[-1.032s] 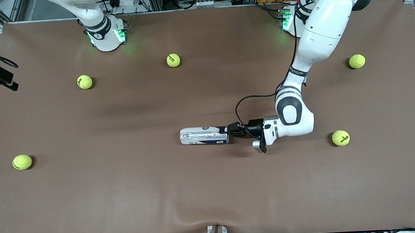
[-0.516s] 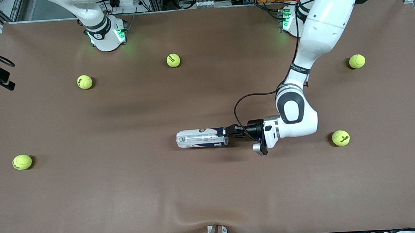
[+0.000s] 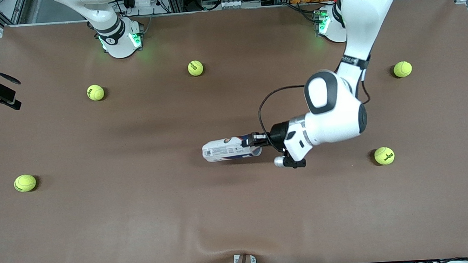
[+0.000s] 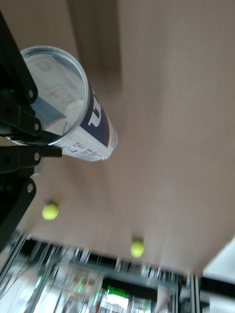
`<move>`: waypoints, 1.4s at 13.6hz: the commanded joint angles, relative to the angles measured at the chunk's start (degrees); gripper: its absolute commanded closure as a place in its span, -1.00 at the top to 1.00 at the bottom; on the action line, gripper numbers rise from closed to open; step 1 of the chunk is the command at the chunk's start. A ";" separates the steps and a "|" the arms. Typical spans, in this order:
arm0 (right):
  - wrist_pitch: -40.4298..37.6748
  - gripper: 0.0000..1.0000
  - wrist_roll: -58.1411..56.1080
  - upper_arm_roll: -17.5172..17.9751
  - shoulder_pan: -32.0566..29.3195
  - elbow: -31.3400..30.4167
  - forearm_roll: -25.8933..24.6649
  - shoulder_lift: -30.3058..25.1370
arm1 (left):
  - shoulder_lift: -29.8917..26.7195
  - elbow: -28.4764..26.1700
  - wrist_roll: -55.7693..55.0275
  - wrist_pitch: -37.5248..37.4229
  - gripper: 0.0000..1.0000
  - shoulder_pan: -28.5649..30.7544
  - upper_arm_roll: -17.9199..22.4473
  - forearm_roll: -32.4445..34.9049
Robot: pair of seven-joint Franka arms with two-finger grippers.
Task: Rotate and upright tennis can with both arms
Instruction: 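Lift the can and rotate it upright with the left gripper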
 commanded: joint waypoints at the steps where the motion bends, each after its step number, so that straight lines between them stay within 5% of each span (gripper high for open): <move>1: -1.42 1.00 0.87 0.34 -1.13 1.73 0.22 0.43 | -1.10 5.27 -20.73 -0.74 -1.00 -3.49 -0.04 19.58; 8: -3.79 1.00 0.26 0.43 -1.92 1.38 0.14 -0.02 | -2.50 8.89 -47.33 -15.51 -1.00 -12.62 0.05 42.84; 19: -3.89 1.00 0.26 0.69 -1.48 1.47 0.05 0.16 | 2.41 9.51 -58.33 -17.80 -1.00 -18.43 0.05 50.07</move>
